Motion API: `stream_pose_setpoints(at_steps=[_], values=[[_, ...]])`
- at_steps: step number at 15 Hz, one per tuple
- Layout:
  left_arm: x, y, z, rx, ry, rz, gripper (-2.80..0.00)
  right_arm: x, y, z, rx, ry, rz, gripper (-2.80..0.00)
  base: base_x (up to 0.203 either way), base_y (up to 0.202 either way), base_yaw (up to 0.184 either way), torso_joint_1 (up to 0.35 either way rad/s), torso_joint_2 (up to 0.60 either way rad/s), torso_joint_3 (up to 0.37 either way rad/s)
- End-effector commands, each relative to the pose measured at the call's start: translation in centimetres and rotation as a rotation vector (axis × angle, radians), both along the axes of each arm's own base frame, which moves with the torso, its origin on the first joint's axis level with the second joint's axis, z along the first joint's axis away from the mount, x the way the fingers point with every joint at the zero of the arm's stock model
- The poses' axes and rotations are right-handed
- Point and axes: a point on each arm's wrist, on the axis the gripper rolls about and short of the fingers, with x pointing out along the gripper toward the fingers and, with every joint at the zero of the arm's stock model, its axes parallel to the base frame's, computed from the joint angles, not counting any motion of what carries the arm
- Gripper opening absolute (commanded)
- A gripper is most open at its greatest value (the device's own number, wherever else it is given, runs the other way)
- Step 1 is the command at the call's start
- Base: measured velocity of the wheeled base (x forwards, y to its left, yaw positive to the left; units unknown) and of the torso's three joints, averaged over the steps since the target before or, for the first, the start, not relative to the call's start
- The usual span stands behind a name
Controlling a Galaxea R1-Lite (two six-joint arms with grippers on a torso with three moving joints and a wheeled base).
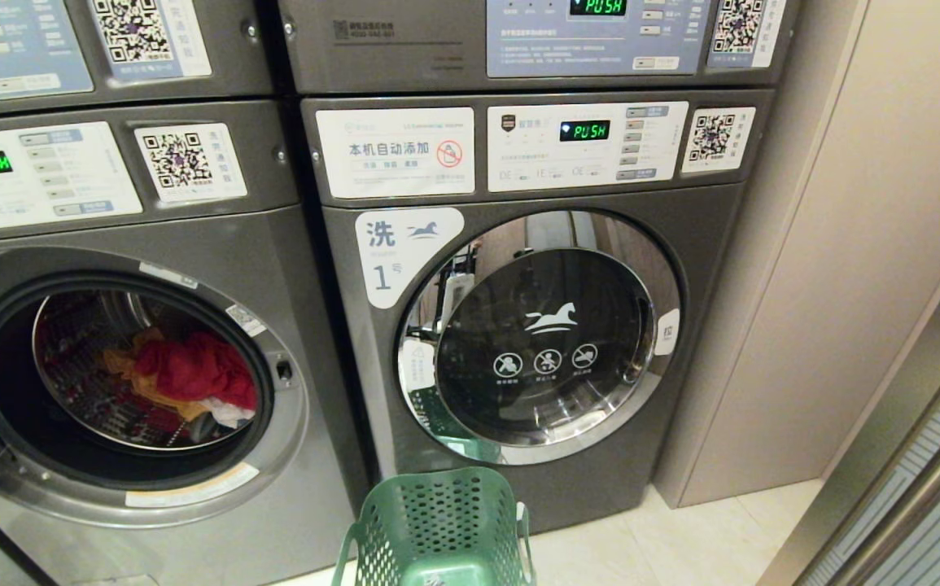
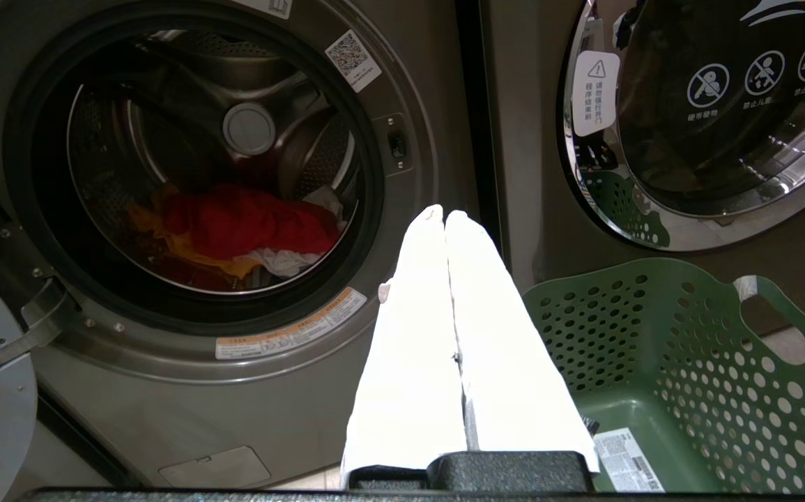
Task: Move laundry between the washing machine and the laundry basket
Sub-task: Pick a cloth and place it into the basket
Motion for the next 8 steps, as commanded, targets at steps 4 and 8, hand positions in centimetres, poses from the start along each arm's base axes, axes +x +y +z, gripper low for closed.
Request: stream_pose_setpoints(at_steps=[4,8], values=[[0.01,0.00,-0.04,0.005,0.002,0.000,-2.80,0.28,0.00,-0.93,-0.007,0.035,0.001,-2.80,0.000,0.000,0.000,0.000,0.00,0.000],[0.02,-0.04,-0.11,0.044,0.008,-0.015,-2.80,0.29,0.14,-1.00,-0.228,0.033,0.047,-2.80,0.000,0.000,0.000,0.000,0.00,0.000]])
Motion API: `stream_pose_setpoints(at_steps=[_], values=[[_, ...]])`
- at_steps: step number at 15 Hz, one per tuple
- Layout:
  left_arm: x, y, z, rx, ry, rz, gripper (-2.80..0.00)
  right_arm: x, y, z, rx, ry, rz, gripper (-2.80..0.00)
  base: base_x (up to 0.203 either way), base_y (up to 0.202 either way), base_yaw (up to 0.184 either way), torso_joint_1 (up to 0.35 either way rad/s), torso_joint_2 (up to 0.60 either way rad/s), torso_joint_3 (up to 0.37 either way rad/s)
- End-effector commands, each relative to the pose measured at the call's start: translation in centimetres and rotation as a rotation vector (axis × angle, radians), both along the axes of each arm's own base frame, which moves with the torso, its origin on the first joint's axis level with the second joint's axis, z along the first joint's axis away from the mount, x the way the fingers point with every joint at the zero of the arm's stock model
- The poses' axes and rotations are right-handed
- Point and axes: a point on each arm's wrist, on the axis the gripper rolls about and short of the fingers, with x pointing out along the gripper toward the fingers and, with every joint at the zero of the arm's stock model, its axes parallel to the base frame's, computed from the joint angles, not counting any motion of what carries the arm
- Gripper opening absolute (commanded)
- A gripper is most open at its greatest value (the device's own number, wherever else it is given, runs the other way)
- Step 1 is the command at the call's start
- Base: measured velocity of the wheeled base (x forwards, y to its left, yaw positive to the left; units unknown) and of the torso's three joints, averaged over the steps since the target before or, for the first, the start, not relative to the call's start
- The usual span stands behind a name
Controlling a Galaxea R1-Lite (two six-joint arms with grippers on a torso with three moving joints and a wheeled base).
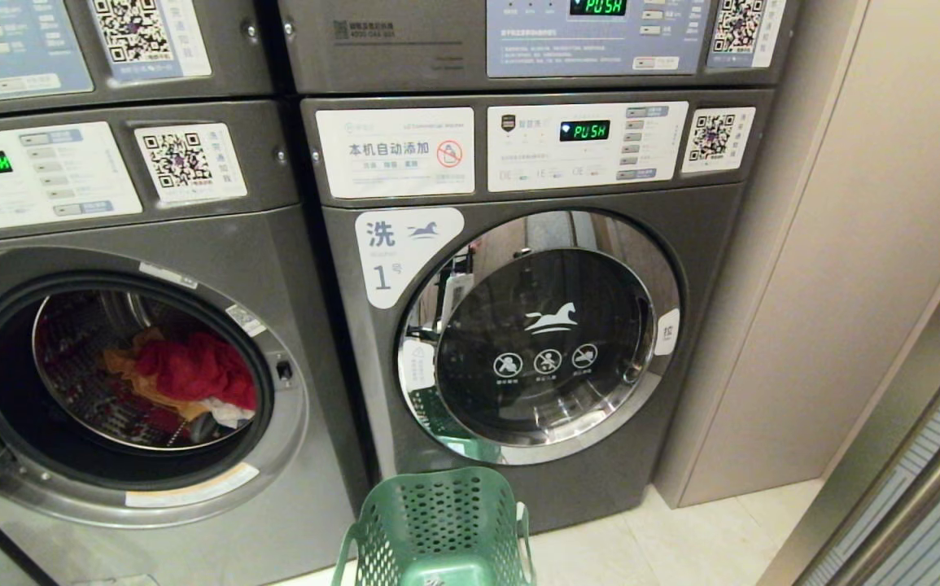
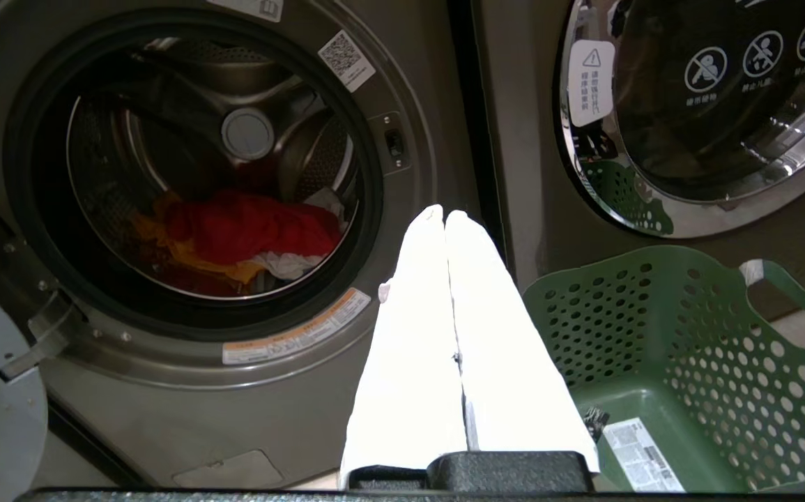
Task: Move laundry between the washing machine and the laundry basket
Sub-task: Pick a cloth and place it into the basket
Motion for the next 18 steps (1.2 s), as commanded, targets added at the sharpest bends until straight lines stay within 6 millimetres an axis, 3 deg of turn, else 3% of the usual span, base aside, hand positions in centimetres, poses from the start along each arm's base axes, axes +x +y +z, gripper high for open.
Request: stream_pose_setpoints(at_steps=[1,5,18], values=[[0.02,-0.01,-0.02,0.004,0.001,-0.002,-2.80,0.29,0.03,-0.96,-0.040,0.033,0.009,-2.80,0.000,0.000,0.000,0.000,0.00,0.000],[0.02,-0.01,-0.02,0.000,0.001,-0.002,-2.80,0.28,-0.02,-0.95,0.112,0.041,-0.002,-2.80,0.000,0.000,0.000,0.000,0.00,0.000],[0.02,-0.01,-0.03,0.000,0.001,-0.002,-2.80,0.28,-0.01,-0.95,0.070,0.039,-0.001,-2.80,0.000,0.000,0.000,0.000,0.00,0.000]])
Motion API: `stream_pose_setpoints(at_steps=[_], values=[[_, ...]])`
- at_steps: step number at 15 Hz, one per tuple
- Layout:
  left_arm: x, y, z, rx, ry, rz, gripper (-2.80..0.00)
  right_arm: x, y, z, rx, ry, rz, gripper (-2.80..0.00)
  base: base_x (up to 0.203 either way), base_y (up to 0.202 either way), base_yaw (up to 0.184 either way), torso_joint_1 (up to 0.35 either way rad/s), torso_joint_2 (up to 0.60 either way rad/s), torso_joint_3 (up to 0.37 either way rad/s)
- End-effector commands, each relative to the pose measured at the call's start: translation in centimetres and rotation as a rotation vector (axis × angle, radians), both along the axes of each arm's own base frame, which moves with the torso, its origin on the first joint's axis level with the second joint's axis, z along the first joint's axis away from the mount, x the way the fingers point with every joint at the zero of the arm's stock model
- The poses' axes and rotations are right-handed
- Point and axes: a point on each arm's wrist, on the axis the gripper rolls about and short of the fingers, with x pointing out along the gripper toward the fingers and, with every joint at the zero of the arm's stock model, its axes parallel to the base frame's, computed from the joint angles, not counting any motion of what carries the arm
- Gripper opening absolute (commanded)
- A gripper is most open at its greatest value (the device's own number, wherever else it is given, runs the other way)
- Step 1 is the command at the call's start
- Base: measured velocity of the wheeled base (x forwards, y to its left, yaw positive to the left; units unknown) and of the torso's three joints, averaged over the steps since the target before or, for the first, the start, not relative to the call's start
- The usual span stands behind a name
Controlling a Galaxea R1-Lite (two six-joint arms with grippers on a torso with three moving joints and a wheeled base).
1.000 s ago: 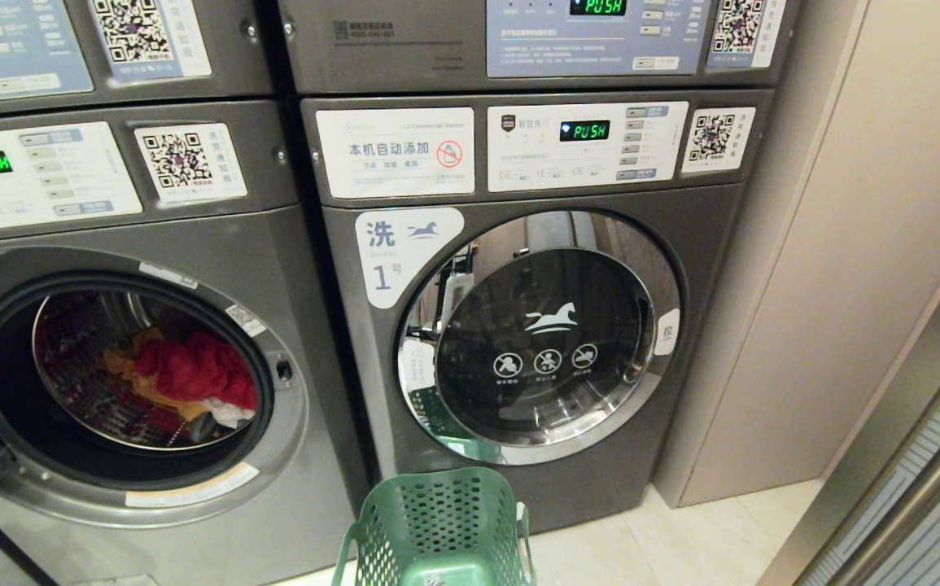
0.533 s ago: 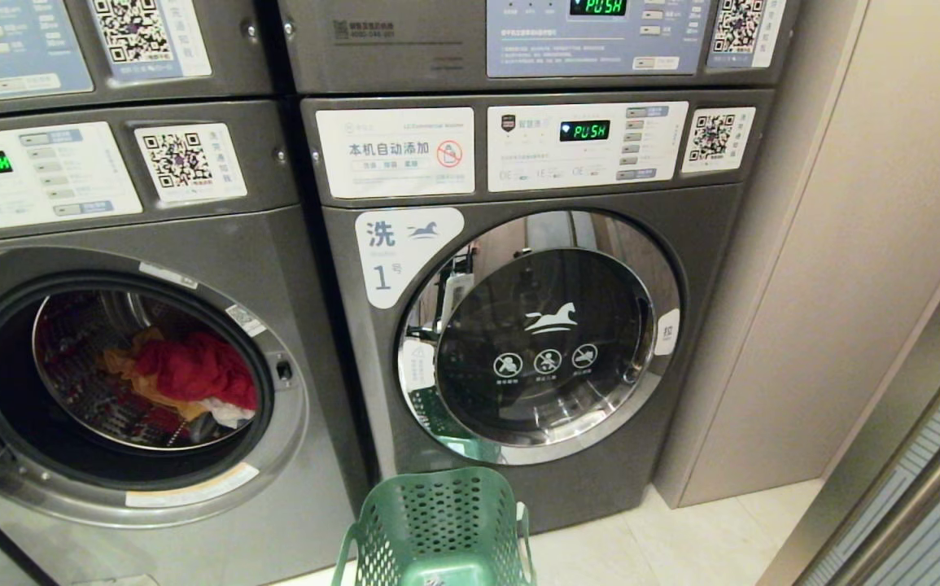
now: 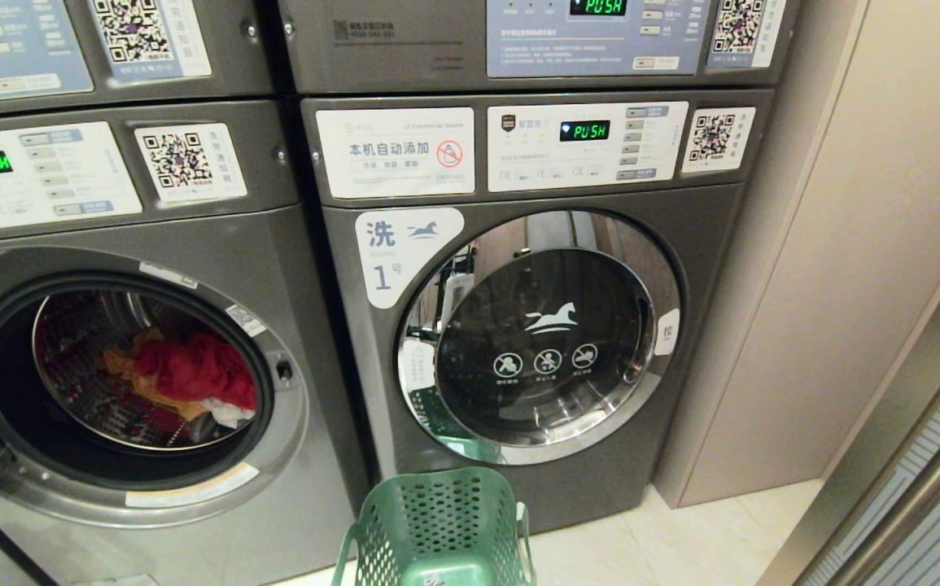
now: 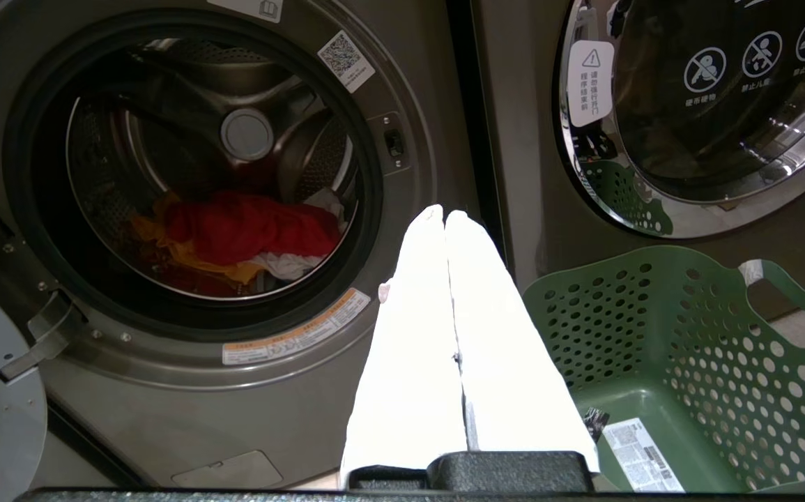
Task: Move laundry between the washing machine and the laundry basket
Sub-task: Pick a cloth and place it into the basket
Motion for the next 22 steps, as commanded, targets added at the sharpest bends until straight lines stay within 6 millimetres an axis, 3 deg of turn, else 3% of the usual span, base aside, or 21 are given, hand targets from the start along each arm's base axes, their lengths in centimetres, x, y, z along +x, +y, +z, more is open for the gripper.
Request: stream_pose_setpoints(at_steps=[1,22], values=[[0.02,0.00,-0.05,0.003,0.003,0.000,-2.80,0.28,-0.01,-0.92,0.004,0.034,-0.003,-2.80,0.000,0.000,0.000,0.000,0.00,0.000],[0.02,0.00,-0.05,0.004,0.003,-0.001,-2.80,0.29,-0.03,-0.98,-0.013,0.037,-0.016,-2.80,0.000,0.000,0.000,0.000,0.00,0.000]])
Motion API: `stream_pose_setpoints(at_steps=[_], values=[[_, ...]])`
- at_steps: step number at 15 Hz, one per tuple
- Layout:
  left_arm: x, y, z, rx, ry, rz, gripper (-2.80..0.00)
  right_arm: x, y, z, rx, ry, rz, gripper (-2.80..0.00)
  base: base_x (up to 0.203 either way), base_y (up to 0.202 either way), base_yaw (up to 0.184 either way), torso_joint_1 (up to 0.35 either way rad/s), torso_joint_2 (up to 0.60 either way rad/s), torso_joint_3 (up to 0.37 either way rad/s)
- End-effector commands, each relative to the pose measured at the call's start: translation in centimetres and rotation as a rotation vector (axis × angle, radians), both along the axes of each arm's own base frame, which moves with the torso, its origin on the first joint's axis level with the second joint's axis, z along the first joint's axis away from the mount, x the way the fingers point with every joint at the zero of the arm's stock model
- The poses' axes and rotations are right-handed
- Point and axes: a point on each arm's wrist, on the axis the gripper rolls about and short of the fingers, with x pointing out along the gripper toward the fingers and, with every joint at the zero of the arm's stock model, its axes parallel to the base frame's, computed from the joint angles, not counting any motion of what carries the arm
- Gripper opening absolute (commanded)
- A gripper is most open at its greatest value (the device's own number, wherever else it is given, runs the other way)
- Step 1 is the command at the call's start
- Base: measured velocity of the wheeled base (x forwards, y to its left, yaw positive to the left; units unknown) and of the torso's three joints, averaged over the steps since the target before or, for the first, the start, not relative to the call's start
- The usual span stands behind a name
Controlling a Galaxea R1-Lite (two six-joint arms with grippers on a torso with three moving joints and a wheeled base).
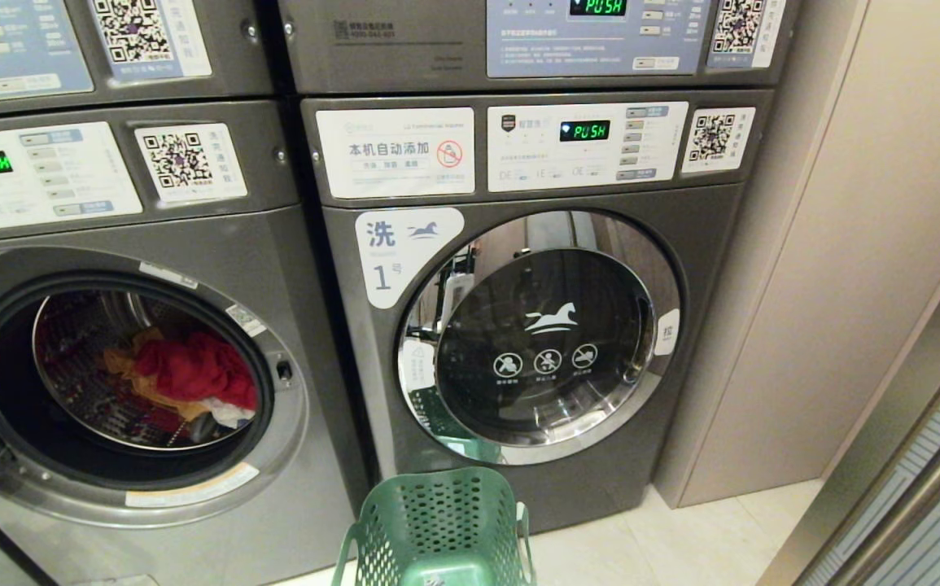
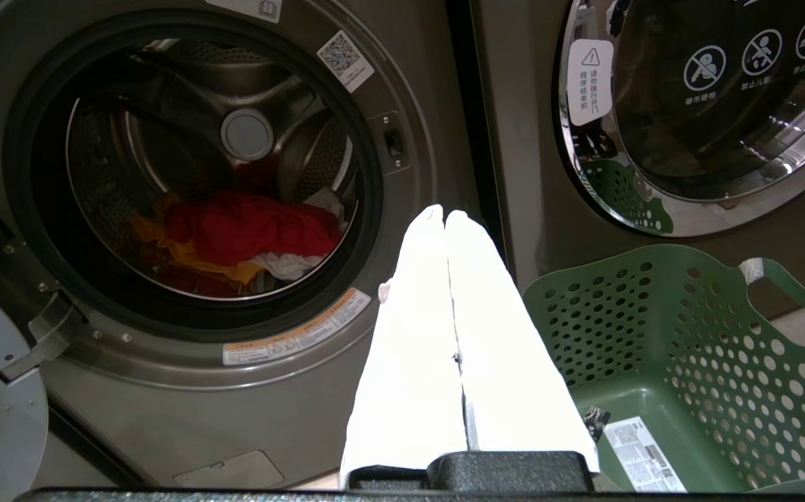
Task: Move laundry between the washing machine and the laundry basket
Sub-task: Pick a cloth and place it into the basket
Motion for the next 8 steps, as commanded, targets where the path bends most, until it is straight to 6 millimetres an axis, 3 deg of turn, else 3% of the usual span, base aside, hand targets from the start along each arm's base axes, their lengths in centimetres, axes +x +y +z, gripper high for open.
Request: stream_pose_setpoints(at_steps=[1,8], values=[[0.02,0.00,-0.03,0.002,0.002,0.000,-2.80,0.29,0.01,-0.97,-0.004,0.036,0.002,-2.80,0.000,0.000,0.000,0.000,0.00,0.000],[0.02,0.00,-0.01,0.000,0.000,0.000,-2.80,0.29,0.01,-0.97,0.001,0.036,0.002,-2.80,0.000,0.000,0.000,0.000,0.00,0.000]])
